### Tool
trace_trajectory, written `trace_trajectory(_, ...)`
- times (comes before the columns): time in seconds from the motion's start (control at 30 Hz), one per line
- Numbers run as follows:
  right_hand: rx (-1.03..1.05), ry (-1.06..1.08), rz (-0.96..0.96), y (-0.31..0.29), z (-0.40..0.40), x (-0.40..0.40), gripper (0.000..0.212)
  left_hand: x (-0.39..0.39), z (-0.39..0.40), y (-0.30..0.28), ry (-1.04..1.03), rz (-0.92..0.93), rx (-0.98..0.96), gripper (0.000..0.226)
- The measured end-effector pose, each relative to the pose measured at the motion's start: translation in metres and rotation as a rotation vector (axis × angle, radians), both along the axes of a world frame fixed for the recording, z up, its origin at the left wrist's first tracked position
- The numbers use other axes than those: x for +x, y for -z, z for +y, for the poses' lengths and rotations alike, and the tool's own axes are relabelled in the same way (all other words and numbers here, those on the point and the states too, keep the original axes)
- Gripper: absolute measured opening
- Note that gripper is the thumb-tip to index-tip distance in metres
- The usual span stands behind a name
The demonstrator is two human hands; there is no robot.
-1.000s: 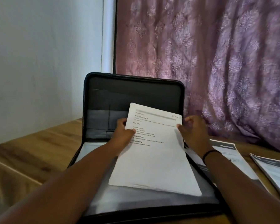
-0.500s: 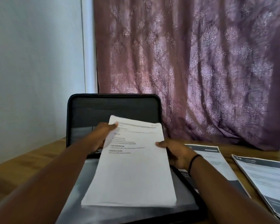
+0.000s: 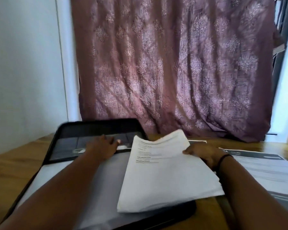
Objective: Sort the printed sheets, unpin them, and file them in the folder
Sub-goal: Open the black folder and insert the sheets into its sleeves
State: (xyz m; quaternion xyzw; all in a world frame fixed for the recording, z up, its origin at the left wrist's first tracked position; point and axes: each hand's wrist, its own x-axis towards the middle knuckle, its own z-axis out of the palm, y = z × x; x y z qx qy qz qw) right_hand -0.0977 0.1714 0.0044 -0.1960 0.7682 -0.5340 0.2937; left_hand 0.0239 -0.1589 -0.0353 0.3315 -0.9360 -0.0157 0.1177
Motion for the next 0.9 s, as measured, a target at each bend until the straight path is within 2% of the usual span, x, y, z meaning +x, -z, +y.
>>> trace_trajectory(0.07,-0.119,0.040,-0.052,-0.013,0.004,0.000,0.019,-0.001,-0.005,0.004,-0.032,0.016,0.169,0.097)
trace_trajectory(0.13,-0.304,0.180,-0.071,-0.022,0.009,-0.004,0.019,-0.004,-0.005,0.001,-0.041,0.047,0.246,0.116)
trace_trajectory(0.17,-0.417,0.243,-0.070,-0.022,0.013,-0.011,0.024,-0.007,-0.007,0.003,-0.016,0.035,0.269,0.118)
trace_trajectory(0.27,-0.656,0.392,-0.072,-0.014,0.024,-0.030,0.035,-0.008,-0.003,0.003,0.023,-0.049,0.202,0.098)
trace_trajectory(0.33,-0.767,0.482,-0.131,-0.011,0.028,-0.032,0.022,-0.004,0.007,0.001,0.018,-0.065,0.078,0.082)
trace_trajectory(0.43,-0.783,0.536,-0.157,-0.007,0.021,-0.025,0.026,-0.001,0.026,-0.008,0.081,0.040,-0.247,0.047)
trace_trajectory(0.5,-0.765,0.485,-0.229,-0.003,0.013,-0.020,0.025,-0.002,0.032,-0.014,0.108,0.106,-0.253,0.042)
trace_trajectory(0.57,-0.593,0.366,-0.251,-0.003,0.007,-0.008,0.022,-0.003,0.033,-0.013,0.122,0.129,-0.080,0.038)
trace_trajectory(0.67,-0.155,0.118,-0.233,-0.002,0.011,0.008,0.012,-0.005,0.032,-0.006,0.218,0.195,0.215,0.032)
trace_trajectory(0.73,0.038,-0.014,-0.226,-0.002,0.016,0.014,0.009,-0.004,0.028,-0.003,0.235,0.290,0.491,0.024)
trace_trajectory(0.8,0.149,-0.122,-0.205,-0.005,0.023,0.014,0.014,-0.007,0.023,-0.004,0.199,0.369,0.707,0.038)
trace_trajectory(0.9,0.261,-0.237,-0.166,-0.007,0.029,0.013,0.024,-0.013,0.010,-0.002,0.211,0.547,0.927,0.075)
